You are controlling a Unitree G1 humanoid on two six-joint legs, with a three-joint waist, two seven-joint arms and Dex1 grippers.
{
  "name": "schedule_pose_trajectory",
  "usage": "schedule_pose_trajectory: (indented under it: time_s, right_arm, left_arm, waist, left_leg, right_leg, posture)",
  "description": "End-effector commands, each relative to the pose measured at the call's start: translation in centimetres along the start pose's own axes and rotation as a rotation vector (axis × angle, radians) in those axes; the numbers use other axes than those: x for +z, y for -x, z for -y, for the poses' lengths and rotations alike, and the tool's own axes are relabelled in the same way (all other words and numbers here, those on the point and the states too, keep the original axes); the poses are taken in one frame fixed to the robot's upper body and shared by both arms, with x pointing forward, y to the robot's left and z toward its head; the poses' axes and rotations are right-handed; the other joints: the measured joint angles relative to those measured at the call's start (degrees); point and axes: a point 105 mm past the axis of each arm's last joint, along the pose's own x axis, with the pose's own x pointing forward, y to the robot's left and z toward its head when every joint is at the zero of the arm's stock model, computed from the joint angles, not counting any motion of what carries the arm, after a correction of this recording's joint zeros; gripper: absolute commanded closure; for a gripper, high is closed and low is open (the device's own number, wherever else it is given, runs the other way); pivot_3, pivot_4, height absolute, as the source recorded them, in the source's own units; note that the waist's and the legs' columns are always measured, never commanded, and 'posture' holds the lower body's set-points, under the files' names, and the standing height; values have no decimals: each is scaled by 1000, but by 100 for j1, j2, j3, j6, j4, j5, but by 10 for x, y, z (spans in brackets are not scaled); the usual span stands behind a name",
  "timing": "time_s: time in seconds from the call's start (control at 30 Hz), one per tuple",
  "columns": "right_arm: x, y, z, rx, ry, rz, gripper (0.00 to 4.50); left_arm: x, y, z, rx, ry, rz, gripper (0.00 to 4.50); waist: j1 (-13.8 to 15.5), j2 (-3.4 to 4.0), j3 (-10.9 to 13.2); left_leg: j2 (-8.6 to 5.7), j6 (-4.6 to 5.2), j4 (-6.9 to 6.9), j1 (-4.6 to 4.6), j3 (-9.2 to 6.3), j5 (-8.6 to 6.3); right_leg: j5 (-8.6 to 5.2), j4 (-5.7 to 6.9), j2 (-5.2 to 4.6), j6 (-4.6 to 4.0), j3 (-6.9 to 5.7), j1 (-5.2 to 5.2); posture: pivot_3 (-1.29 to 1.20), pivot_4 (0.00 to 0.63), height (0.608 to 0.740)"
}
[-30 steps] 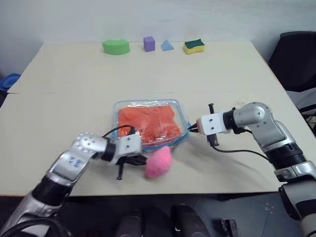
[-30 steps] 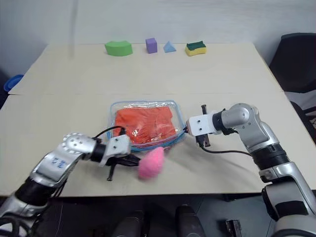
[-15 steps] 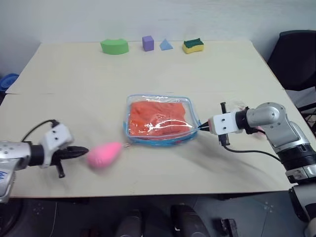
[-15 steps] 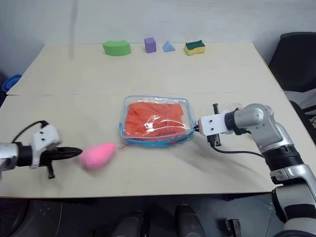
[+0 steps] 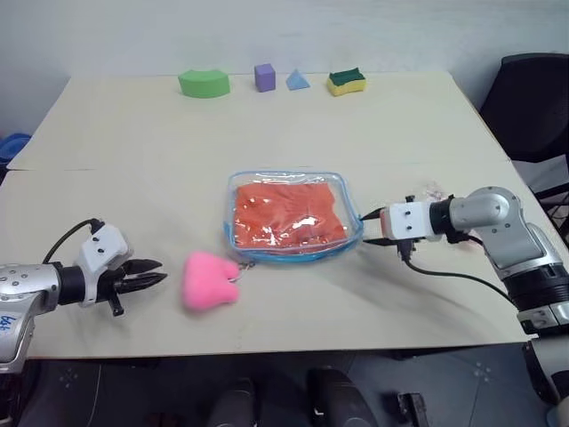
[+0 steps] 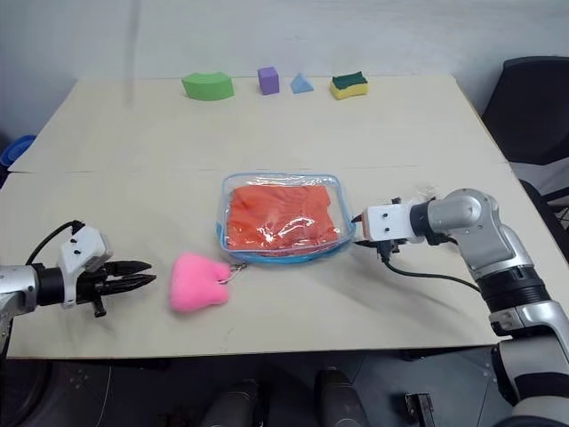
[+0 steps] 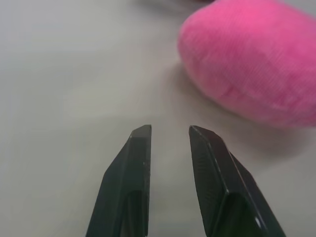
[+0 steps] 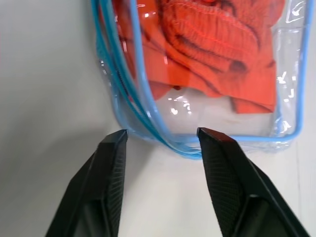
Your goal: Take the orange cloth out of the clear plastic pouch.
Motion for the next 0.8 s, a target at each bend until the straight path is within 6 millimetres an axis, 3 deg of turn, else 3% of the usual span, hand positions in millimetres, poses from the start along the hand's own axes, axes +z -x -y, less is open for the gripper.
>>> schedule_pose_trajectory:
  time_s: [0.03, 0.13, 0.27, 0.53, 0.63, 0.8]
  right_arm:
    - [8, 11, 10, -52, 30, 10, 2304]
    - [7, 10, 8, -44, 19, 9, 2304]
    - [8, 10, 6, -41, 36, 5, 2304]
    - [17, 7, 11, -48, 64, 24, 2304]
    - [21, 5, 11, -43, 72, 36, 2304]
    - [27, -1, 12, -32, 90, 57, 2304]
  left_arm:
    - [35, 7, 10, -77, -22, 107, 3016]
    - [53, 8, 26, -177, -55, 135, 2200]
    - [55, 2, 36, -226, -168, 63, 1005]
    - [25, -18, 32, -241, -379, -127, 1005]
    - [20, -34, 24, -203, -431, -143, 1005]
    - [18, -57, 27, -219, -458, -126, 1005]
  waist:
    - [1, 0, 0]
    - [0, 0, 0]
    - [-8, 0, 0]
    - [-1, 1, 0]
    - [4, 1, 0]
    - [19, 1, 0]
  left_leg:
    - [0, 0, 0, 0, 0, 0]
    - [0, -5, 0, 0, -1, 3]
    - [0, -7, -2, 2, 0, 4]
    - [0, -8, -2, 4, 3, 4]
    - [-1, -5, 0, 4, 3, 3]
    - [-2, 0, 5, 3, 4, 1]
  right_leg:
    - [0, 0, 0, 0, 0, 0]
    - [0, 1, 0, 0, -1, 0]
    - [0, -1, 1, 0, 0, 0]
    - [0, -6, 4, 0, 3, 0]
    - [0, -5, 4, 0, 2, 0]
    - [0, 4, 3, 1, 2, 3]
  posture:
    - [0, 150, 740]
    - [0, 150, 740]
    - [0, 150, 740]
    - [0, 150, 740]
    - [0, 150, 740]
    - [0, 150, 740]
